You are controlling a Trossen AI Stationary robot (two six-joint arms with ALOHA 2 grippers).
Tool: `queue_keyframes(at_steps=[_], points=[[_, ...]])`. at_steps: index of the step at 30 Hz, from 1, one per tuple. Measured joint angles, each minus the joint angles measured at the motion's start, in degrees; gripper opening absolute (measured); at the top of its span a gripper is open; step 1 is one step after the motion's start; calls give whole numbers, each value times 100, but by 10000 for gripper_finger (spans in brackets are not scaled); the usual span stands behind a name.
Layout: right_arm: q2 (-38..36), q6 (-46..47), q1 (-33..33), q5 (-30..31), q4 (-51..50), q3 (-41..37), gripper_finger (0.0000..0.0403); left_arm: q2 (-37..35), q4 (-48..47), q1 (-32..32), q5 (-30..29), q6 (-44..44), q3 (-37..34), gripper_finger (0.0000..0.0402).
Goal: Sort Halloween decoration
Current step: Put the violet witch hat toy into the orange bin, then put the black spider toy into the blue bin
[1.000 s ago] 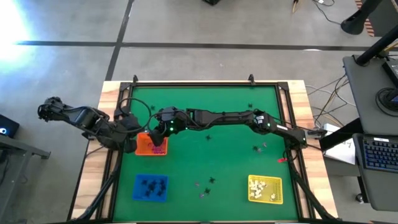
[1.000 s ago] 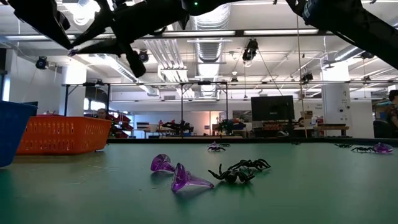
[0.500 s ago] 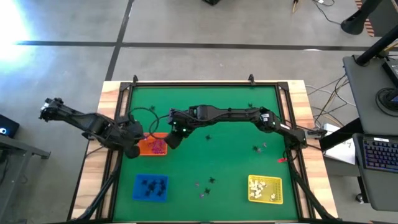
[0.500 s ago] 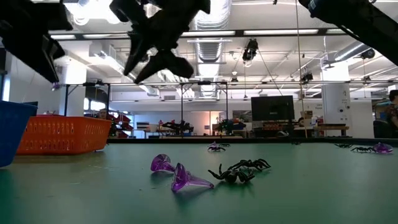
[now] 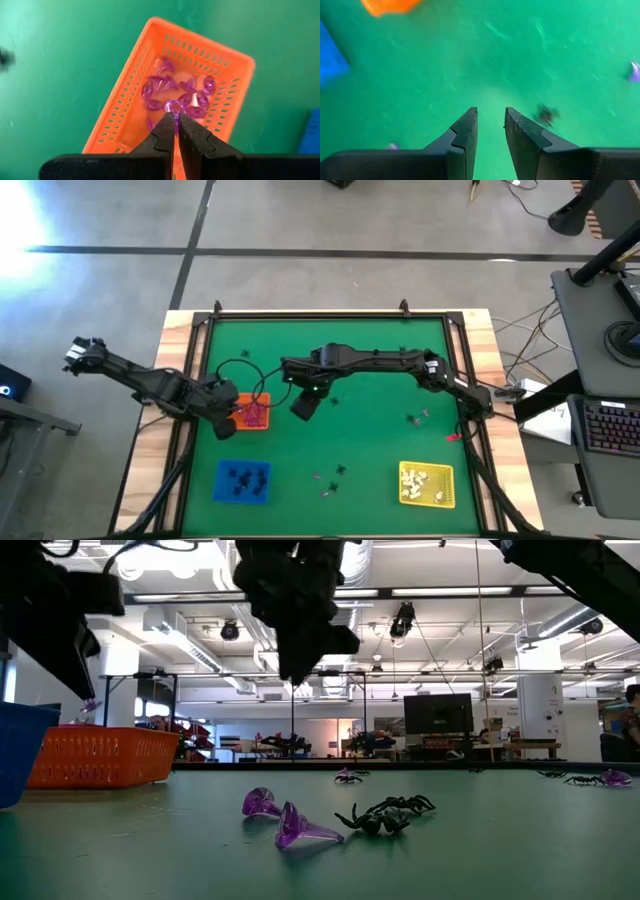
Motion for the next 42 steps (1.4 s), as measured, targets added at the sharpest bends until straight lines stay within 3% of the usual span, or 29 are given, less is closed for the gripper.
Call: queue_keyframes(at_steps=[8,19,26,34,42], points=[[-46,-375,-62,149,-584,2,86,347,501,2,48,-860,-505,0],[-52,-762,-136,544,-1183,2,82,620,840,33,102,-959,-670,3],[-126,-948,-177,1043,-1465,2,95,763,836,171,157,-1093,-668,34],[-546,-1250,-187,1421,-1470,-7,96,761,835,344,125,-1245,-394,60],[-1333,-1780,-189,1821,-1467,-428,80,761,260,356,-653,-1245,391,54]])
